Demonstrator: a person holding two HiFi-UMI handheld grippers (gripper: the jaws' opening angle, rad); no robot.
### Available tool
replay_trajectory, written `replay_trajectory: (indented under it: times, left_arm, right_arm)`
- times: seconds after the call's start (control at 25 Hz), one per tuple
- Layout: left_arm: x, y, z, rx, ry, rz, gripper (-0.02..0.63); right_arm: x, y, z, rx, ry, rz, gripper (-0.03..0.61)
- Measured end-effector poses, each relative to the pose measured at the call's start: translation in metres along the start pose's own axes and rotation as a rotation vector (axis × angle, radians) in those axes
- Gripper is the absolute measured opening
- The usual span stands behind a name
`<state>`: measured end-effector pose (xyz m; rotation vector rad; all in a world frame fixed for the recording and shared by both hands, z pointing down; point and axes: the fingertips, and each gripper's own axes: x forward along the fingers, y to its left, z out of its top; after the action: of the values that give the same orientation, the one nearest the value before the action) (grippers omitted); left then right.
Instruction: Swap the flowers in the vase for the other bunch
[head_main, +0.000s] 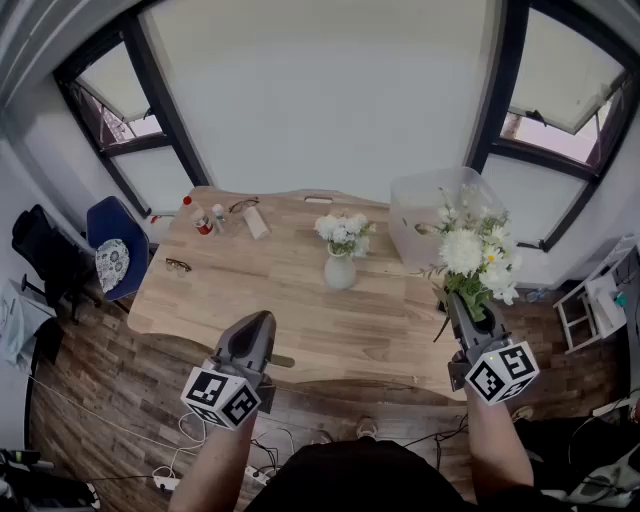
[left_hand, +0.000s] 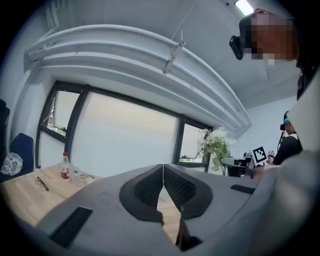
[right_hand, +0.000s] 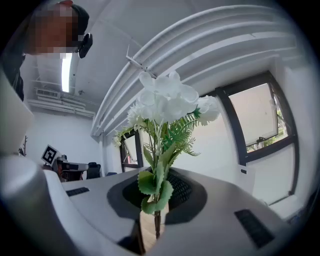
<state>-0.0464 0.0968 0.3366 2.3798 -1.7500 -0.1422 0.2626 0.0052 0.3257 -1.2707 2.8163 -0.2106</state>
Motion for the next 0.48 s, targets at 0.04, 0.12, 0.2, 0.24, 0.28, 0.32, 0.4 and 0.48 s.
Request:
replay_trajectory:
  times: [0.04,0.12,0.2,0.24,0.28,0.32,0.4,0.48]
  left_arm:
    - [0.005,-0.003,0.001,0.012,0.001,0.008,0.009]
    - [0.016,-0.012,0.003,0.038,0.000,0.016,0.009]
    - [0.028,-0.023,0.005,0.065,-0.011,0.012,0.009]
    - [0.032,-0.028,0.006,0.075,-0.018,0.009,0.009]
    - [0.036,-0.033,0.007,0.083,-0.024,0.006,0.009]
    - [0.039,-0.036,0.007,0.089,-0.028,0.006,0.009]
    - [0.043,-0.036,0.003,0.098,-0.028,0.015,0.009]
    - [0.046,-0.032,-0.003,0.099,-0.012,0.019,0.009]
  right_arm:
    - [0.001,-0.002,0.000,-0.002,0.003,0.010,0.069]
    - [0.000,-0.005,0.000,-0.003,0.010,0.030,0.069]
    - [-0.001,-0.009,-0.001,-0.006,0.017,0.049,0.069]
    - [-0.001,-0.010,-0.001,-0.009,0.020,0.058,0.069]
    - [-0.001,-0.012,-0.002,-0.012,0.022,0.067,0.069]
    - [0.000,-0.015,-0.002,-0.012,0.023,0.072,0.070]
    - [0.005,-0.022,-0.006,0.003,0.028,0.074,0.071]
    - [0.008,-0.028,-0.010,0.037,0.032,0.067,0.071]
